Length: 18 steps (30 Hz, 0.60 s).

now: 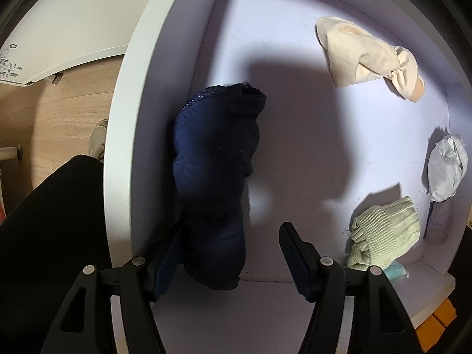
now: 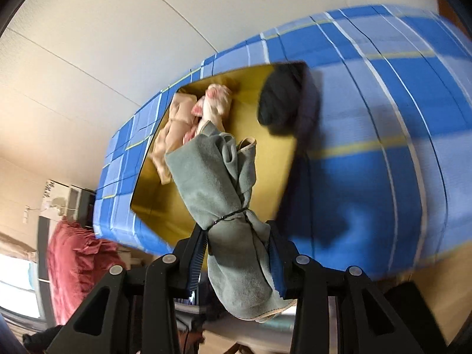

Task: Organize soft objects
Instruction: 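Carry the grey-green cloth with the right gripper into the gold tray and release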

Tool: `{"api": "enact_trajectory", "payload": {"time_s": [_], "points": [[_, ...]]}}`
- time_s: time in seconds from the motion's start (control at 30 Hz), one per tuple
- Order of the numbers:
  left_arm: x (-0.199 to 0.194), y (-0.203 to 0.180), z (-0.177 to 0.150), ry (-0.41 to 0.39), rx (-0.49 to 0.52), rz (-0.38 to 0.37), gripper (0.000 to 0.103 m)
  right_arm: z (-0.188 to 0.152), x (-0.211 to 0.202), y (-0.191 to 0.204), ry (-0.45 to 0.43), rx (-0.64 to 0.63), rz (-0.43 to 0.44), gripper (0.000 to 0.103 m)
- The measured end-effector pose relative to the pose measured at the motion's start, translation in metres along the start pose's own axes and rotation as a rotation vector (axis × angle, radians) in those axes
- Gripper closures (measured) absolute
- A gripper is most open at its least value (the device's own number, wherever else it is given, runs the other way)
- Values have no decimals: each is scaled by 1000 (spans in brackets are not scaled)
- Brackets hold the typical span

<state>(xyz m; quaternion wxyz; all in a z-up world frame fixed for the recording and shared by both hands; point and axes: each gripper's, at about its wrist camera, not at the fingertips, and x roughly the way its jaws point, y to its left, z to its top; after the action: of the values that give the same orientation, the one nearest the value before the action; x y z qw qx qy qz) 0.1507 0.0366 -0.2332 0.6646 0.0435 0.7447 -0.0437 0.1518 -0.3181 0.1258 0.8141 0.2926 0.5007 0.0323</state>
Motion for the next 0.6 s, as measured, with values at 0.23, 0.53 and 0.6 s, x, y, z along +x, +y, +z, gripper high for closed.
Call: {"api": "enact_trajectory", "payload": {"time_s": [0.23,0.53,0.6], "points": [[4,-12,-1,19,15,-15,37,61,57,19,-5,39,-41,63],[11,-23,0,34,48,-11,37,111,107,27,-46,50,-130,61],[11,-24,1,34,50,-7,37,118,112,25,-67,52,-149,61]]}}
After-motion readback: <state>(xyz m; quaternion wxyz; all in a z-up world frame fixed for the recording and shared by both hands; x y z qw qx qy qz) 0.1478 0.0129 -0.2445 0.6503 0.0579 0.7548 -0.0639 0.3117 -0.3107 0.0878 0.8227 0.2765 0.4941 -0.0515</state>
